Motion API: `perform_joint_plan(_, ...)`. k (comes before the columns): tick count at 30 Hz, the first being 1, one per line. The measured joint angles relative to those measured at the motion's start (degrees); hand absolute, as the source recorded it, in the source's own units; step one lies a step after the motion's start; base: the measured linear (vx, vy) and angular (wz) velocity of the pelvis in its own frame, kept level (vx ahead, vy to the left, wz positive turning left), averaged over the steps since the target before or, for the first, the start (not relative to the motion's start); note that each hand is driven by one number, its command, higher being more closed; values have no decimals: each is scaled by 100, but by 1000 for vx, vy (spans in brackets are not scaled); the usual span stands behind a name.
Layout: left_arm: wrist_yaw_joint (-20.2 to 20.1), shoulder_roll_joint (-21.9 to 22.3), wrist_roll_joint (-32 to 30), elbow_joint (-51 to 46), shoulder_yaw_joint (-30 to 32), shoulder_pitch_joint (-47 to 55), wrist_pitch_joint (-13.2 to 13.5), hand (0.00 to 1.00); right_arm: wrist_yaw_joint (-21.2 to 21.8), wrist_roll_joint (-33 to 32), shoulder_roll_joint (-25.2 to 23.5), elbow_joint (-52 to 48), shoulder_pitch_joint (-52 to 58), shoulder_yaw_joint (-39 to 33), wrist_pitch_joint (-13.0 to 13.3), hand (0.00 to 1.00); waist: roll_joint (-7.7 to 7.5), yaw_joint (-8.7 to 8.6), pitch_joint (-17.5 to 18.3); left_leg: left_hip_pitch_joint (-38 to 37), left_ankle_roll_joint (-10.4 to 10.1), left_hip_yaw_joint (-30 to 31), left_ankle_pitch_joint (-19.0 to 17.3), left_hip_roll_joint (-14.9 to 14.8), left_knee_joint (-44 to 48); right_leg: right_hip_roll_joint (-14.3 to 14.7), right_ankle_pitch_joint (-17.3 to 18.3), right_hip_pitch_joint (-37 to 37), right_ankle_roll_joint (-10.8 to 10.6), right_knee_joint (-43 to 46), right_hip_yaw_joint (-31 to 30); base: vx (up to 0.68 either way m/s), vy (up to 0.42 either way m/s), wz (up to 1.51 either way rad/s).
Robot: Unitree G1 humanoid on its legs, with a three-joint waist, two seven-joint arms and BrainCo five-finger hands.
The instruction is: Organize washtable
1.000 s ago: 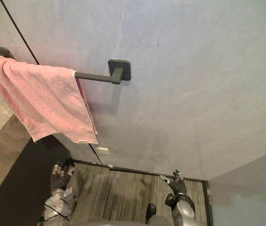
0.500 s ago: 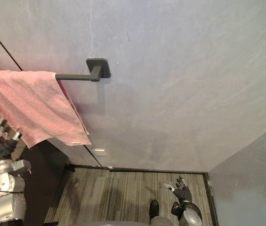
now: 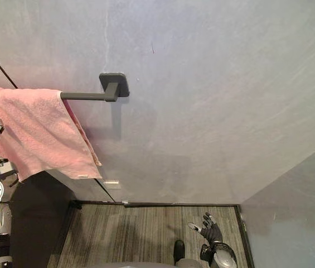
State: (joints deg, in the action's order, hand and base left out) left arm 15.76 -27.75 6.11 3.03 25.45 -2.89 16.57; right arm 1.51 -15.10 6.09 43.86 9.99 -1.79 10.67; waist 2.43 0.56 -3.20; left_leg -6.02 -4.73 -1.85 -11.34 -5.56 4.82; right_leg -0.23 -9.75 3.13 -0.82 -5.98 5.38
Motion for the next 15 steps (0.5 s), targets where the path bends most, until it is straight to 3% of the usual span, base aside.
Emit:
perform_joint_plan(11, 446, 71, -35, -148, 541, 22, 35, 0, -16, 177, 0, 94, 49, -6, -2, 0, 4, 17, 1, 1, 1, -5, 0, -28, -2, 2, -26, 6, 4, -1, -28, -14, 5, -2)
perform_joint_plan(15, 591, 76, -202, -498, 705, 178, 206, 0, -15, 220, -1, 132, 50, -8, -1, 0, -4, 32, 26, 36, 1, 10, 1, -34, 25, -3, -27, 5, 6, 2, -8, 3, 19, 4)
